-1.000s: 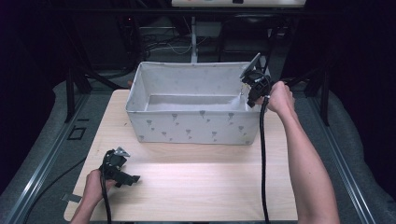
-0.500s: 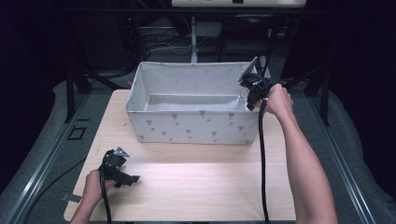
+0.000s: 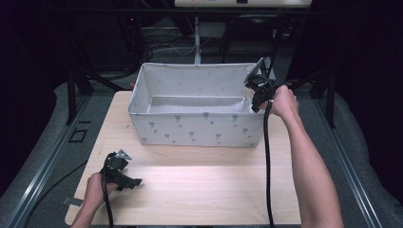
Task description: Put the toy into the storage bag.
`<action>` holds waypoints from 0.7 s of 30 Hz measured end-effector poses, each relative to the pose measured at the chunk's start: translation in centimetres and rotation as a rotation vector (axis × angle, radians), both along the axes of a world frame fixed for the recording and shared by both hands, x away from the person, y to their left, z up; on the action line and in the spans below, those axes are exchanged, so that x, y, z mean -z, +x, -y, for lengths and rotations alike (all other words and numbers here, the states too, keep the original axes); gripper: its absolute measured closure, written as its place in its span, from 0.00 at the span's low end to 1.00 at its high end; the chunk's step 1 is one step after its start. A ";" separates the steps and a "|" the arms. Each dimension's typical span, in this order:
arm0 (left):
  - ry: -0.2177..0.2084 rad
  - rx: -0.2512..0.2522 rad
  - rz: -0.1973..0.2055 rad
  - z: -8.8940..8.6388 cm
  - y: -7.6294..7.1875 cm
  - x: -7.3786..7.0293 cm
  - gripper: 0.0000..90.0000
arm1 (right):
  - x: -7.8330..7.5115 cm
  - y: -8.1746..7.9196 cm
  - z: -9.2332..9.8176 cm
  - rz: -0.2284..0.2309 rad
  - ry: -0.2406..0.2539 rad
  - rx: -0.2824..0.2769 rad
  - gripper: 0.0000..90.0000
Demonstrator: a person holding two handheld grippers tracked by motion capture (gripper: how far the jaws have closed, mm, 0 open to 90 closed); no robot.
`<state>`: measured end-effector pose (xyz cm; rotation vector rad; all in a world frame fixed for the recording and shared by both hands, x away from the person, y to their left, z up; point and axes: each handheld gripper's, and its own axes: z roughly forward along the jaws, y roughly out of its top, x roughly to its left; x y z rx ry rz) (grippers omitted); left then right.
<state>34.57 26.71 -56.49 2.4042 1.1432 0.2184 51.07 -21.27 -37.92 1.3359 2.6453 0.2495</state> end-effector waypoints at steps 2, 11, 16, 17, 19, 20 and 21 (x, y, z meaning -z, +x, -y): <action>0.002 0.001 -0.002 0.0 0.0 0.0 0.05 | -0.5 -0.2 0.1 0.013 0.007 0.002 0.95; 0.002 0.003 -0.001 0.1 0.0 0.0 0.05 | -4.1 -1.2 0.7 0.075 0.052 0.015 0.85; 0.007 -0.001 0.003 0.1 0.0 0.1 0.05 | -6.3 -2.3 0.4 0.098 0.097 0.008 0.70; 0.005 0.007 -0.003 0.1 0.0 0.0 0.05 | -6.7 -2.6 0.3 0.096 0.092 0.001 0.66; 0.003 0.005 0.004 0.1 -0.1 0.0 0.05 | -7.3 -3.2 -0.1 0.102 0.108 -0.006 0.60; 0.004 0.004 0.003 0.1 -0.1 0.0 0.05 | -7.6 -3.4 -0.3 0.103 0.110 -0.018 0.57; 0.008 -0.003 0.009 0.1 -0.1 0.0 0.05 | -7.9 -3.7 -0.5 0.104 0.112 -0.022 0.54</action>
